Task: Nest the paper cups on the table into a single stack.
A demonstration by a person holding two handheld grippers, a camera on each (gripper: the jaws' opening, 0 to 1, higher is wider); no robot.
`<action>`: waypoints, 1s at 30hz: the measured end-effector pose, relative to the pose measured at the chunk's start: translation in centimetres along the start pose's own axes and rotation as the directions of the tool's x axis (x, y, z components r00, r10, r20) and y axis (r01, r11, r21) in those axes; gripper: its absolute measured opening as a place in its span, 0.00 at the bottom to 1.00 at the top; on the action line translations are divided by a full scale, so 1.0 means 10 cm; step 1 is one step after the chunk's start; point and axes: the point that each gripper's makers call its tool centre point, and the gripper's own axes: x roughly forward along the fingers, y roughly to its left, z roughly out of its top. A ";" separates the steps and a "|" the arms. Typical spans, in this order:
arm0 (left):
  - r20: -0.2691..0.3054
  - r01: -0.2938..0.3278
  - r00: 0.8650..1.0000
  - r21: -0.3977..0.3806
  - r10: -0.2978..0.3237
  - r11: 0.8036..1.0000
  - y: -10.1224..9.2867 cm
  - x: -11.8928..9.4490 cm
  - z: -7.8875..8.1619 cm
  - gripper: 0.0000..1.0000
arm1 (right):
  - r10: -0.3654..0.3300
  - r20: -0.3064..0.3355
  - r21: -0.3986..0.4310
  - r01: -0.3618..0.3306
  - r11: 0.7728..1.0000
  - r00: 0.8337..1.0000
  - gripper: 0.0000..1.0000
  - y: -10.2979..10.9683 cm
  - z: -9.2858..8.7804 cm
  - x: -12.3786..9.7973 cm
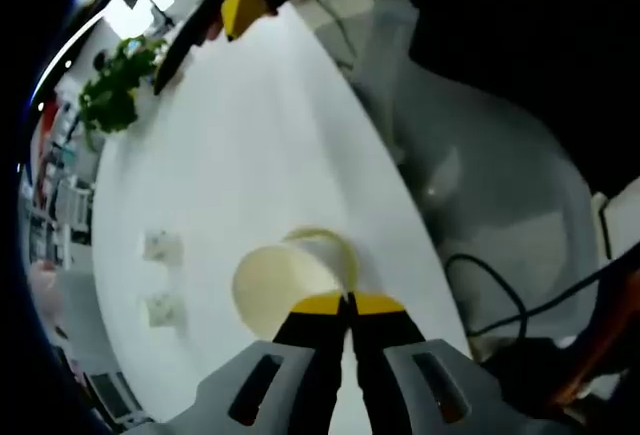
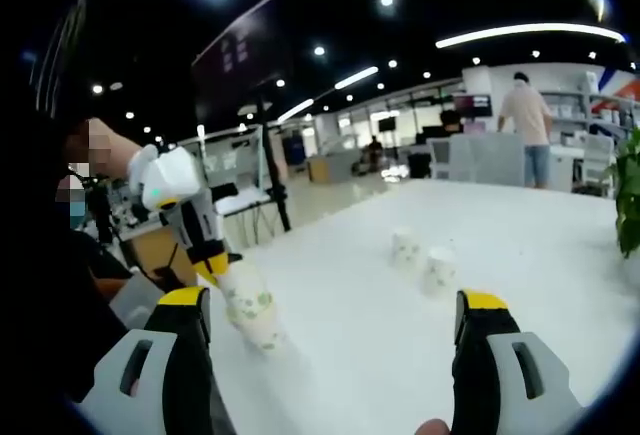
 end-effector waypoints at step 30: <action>-0.038 0.094 0.995 -0.072 -0.096 0.993 -0.03 0.20 -0.02 0.01 | -0.009 0.001 0.027 0.009 1.000 1.000 1.00 -0.02 -0.04 -0.04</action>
